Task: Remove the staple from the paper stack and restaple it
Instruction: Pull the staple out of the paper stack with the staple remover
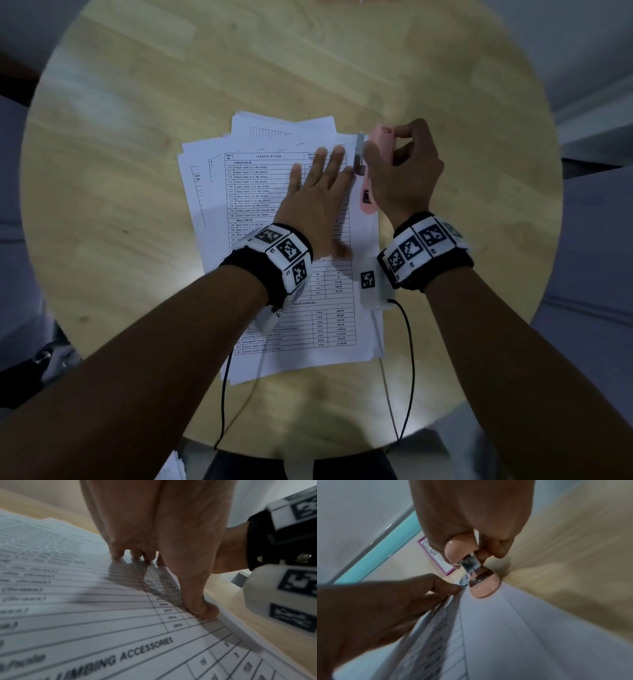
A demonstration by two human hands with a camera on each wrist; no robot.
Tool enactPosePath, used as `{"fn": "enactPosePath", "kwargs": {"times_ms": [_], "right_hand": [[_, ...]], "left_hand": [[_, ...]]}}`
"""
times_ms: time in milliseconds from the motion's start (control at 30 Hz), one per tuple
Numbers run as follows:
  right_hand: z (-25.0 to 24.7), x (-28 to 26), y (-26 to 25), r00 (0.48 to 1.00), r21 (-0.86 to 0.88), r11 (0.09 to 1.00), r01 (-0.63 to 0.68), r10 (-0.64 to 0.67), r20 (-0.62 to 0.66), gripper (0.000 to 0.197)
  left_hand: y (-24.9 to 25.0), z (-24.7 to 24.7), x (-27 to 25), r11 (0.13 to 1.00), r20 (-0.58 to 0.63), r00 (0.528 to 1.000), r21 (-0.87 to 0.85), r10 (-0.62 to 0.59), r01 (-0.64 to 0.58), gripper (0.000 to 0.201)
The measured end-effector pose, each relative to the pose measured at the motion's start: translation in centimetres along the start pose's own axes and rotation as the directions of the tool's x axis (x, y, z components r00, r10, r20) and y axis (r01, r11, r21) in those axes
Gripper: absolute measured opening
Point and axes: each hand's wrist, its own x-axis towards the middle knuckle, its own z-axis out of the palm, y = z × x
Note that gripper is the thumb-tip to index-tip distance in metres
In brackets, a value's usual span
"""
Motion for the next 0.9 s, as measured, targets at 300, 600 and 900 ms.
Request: {"fn": "enactPosePath", "kwargs": {"times_ms": [300,600,900], "right_hand": [[0.5,0.8,-0.5,0.997,-0.120,0.990,0.071,-0.071,0.007,0.032],[-0.7,4.0,-1.8,0.999,-0.053,0.997,0.052,-0.053,-0.003,0.028],[-2.7,0.2,-1.3,0.942,-0.034,0.978,0.207,-0.189,0.277,0.024]], "left_hand": [[0.1,-0.2,0.0,0.999,0.002,1.000,0.054,0.002,-0.002,0.133],[0.0,-0.1,0.0,0.999,-0.009,1.000,0.038,0.014,-0.014,0.127],[-0.4,0.6,-0.8,0.999,-0.056,0.997,0.007,-0.049,0.050,0.125]]}}
